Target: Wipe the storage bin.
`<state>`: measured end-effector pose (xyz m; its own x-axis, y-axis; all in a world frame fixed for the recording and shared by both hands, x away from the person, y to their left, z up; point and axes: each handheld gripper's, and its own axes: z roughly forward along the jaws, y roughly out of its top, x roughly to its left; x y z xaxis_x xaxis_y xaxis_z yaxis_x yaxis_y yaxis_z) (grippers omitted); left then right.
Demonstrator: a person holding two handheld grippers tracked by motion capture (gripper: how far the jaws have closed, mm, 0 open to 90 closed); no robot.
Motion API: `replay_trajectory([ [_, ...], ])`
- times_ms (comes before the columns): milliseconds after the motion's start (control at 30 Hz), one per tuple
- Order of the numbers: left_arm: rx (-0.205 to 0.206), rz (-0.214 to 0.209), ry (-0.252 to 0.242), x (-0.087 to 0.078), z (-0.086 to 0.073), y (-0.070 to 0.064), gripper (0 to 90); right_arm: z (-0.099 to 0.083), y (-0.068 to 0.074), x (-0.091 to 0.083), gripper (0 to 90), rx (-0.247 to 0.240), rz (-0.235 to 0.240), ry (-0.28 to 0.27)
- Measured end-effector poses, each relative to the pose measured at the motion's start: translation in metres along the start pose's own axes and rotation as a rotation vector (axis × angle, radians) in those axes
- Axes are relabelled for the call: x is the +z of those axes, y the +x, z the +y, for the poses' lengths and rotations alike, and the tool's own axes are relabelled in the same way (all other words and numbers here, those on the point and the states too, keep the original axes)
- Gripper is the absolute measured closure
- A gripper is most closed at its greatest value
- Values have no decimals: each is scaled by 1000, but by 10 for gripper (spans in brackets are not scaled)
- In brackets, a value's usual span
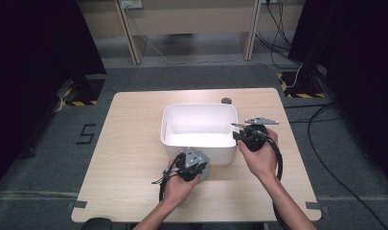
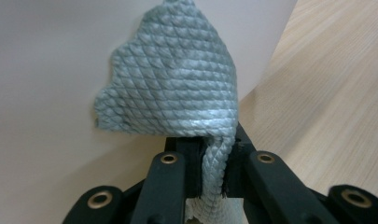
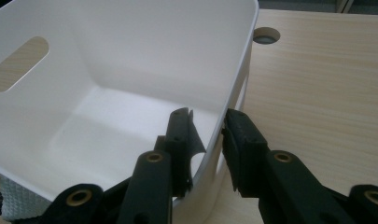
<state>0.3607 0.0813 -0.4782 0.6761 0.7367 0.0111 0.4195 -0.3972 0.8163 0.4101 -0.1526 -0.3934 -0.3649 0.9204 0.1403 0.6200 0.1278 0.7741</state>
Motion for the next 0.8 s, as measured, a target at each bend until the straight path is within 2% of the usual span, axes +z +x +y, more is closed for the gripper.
replay_trajectory([
  [467, 0, 5, 1, 2, -1, -2, 810, 0, 0, 0, 722, 0, 1, -1],
  [800, 9, -7, -1, 9, 4, -10, 810, 0, 0, 0, 720, 4, 4, 0],
])
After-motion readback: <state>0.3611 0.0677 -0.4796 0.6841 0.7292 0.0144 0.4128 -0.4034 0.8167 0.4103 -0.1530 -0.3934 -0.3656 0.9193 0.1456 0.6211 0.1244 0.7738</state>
